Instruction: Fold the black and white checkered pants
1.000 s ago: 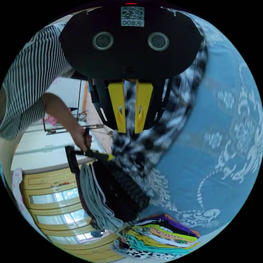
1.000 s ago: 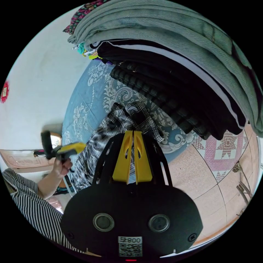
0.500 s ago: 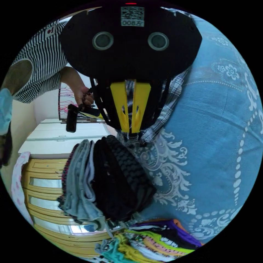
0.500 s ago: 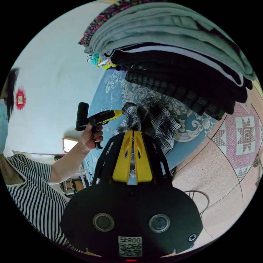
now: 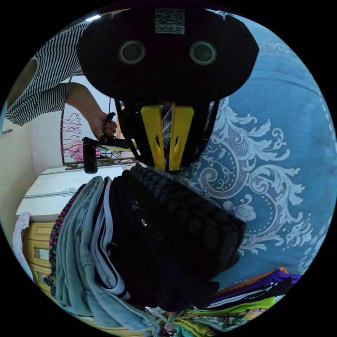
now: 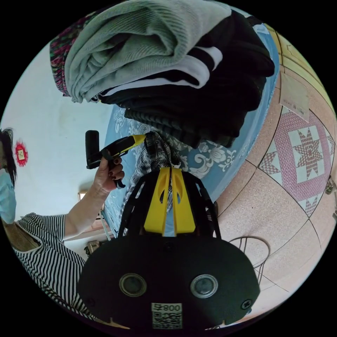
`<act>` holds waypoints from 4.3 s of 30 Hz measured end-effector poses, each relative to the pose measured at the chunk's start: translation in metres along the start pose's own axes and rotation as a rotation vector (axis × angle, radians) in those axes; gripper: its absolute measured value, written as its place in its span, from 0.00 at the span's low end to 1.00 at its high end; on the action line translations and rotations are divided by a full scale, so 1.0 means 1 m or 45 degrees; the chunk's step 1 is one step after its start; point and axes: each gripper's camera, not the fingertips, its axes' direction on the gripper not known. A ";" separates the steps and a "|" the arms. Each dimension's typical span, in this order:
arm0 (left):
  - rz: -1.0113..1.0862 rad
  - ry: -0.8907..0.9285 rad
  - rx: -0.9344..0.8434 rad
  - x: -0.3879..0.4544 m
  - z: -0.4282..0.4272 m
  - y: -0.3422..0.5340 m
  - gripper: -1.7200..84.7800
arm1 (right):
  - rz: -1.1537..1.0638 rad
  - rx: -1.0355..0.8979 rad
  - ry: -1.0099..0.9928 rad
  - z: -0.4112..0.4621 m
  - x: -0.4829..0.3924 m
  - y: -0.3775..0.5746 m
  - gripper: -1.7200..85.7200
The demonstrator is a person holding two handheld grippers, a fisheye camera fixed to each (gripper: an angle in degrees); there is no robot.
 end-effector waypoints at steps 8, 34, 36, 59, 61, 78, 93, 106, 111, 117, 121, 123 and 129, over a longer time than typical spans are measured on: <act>-0.003 0.070 0.077 0.004 -0.013 0.028 0.06 | 0.037 0.068 0.069 -0.015 -0.025 0.031 0.02; -0.180 0.048 0.179 0.077 -0.121 0.344 0.07 | -0.515 -0.032 0.494 -0.005 -0.309 0.079 0.02; -0.269 0.008 0.134 0.087 -0.131 0.400 0.08 | -0.640 -0.169 0.477 0.012 -0.339 0.090 0.02; -0.641 -0.156 -0.002 0.225 -0.238 0.820 0.04 | -1.150 -1.023 0.686 0.074 -0.592 0.154 0.02; -0.695 -0.133 0.078 0.242 -0.266 0.866 0.05 | -1.155 -0.983 0.713 0.065 -0.623 0.154 0.02; -1.842 -0.042 0.806 0.305 -0.395 1.273 0.04 | -1.794 -1.436 0.261 0.140 -0.859 0.293 0.02; -1.842 -0.047 0.782 0.386 -0.452 1.395 0.03 | -1.615 -1.687 0.214 0.116 -0.957 0.299 0.03; -1.106 -0.410 0.929 0.384 -0.579 1.327 0.06 | -1.775 -1.205 0.243 0.124 -1.072 0.260 0.04; -1.107 -0.483 0.706 0.364 -0.580 1.302 0.05 | -1.771 -1.257 0.251 0.113 -1.069 0.274 0.03; -1.129 -0.446 0.745 0.387 -0.588 1.305 0.05 | -1.775 -1.288 0.212 0.102 -1.076 0.277 0.02; -0.979 -0.504 0.806 0.399 -0.613 1.280 0.07 | -1.782 -1.295 0.207 0.096 -1.081 0.276 0.02; -0.920 -0.525 0.760 0.397 -0.618 1.262 0.07 | -1.803 -1.299 0.208 0.093 -1.082 0.278 0.02; -0.907 -0.658 0.473 0.389 -0.608 1.223 0.05 | -1.830 -1.291 0.204 0.087 -1.081 0.277 0.02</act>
